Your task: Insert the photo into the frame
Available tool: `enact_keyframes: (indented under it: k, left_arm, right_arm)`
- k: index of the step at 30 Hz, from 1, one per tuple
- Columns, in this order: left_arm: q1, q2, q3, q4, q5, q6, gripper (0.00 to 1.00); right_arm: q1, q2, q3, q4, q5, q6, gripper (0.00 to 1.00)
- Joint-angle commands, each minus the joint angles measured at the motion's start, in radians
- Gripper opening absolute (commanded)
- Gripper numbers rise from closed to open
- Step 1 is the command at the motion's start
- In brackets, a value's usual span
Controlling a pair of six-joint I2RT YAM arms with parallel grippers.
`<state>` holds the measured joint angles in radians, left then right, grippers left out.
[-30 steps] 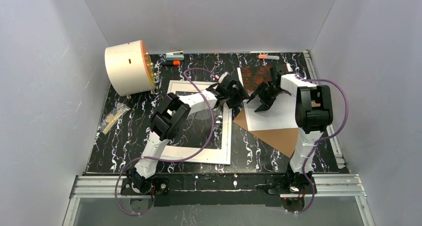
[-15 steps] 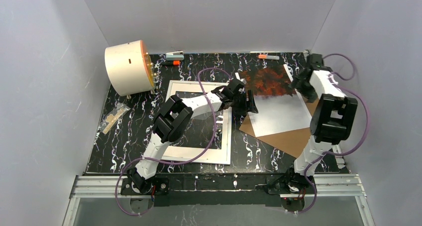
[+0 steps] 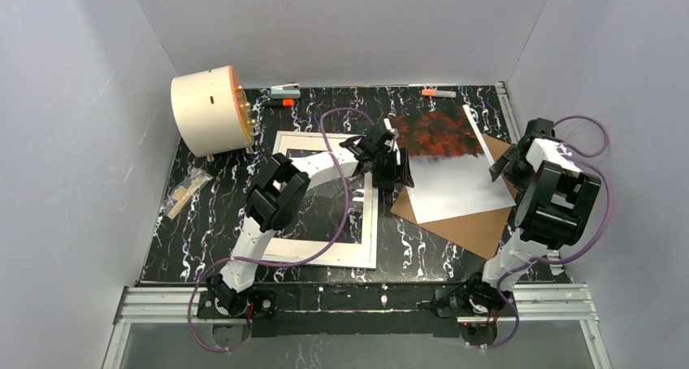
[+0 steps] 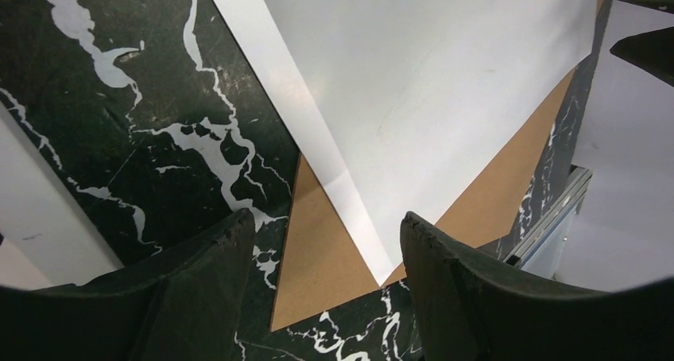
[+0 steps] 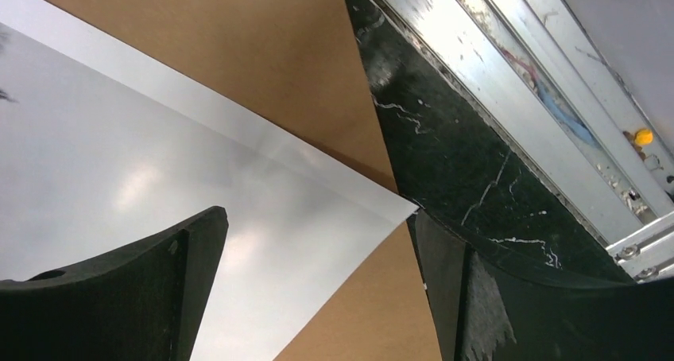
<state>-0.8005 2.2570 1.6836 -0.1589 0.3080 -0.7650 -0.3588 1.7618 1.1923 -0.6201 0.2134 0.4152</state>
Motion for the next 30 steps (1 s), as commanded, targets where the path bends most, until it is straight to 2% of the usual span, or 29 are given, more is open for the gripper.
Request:
enact_keyframes:
  k: [1, 5, 12, 24, 30]
  left_arm:
    - [-0.002, -0.051, 0.017, -0.157, -0.037, 0.113, 0.66]
    - [-0.041, -0.075, 0.050, -0.150, -0.074, 0.156, 0.67]
    - [-0.102, -0.068, 0.062, -0.092, -0.133, 0.159, 0.67]
    - [-0.138, 0.044, 0.056, 0.179, 0.009, 0.143, 0.69]
    - [-0.153, 0.039, -0.029, 0.254, 0.064, 0.142, 0.69]
  right_arm:
    - [-0.015, -0.088, -0.060, 0.054, 0.011, 0.037, 0.97]
    - [-0.016, -0.136, -0.132, 0.098, -0.033, 0.080, 0.96]
    - [-0.015, -0.126, -0.206, 0.133, -0.152, 0.140, 0.94]
    - [-0.005, -0.212, -0.387, 0.180, -0.448, 0.211, 0.87]
    - [0.001, -0.237, -0.368, 0.138, -0.452, 0.190, 0.86]
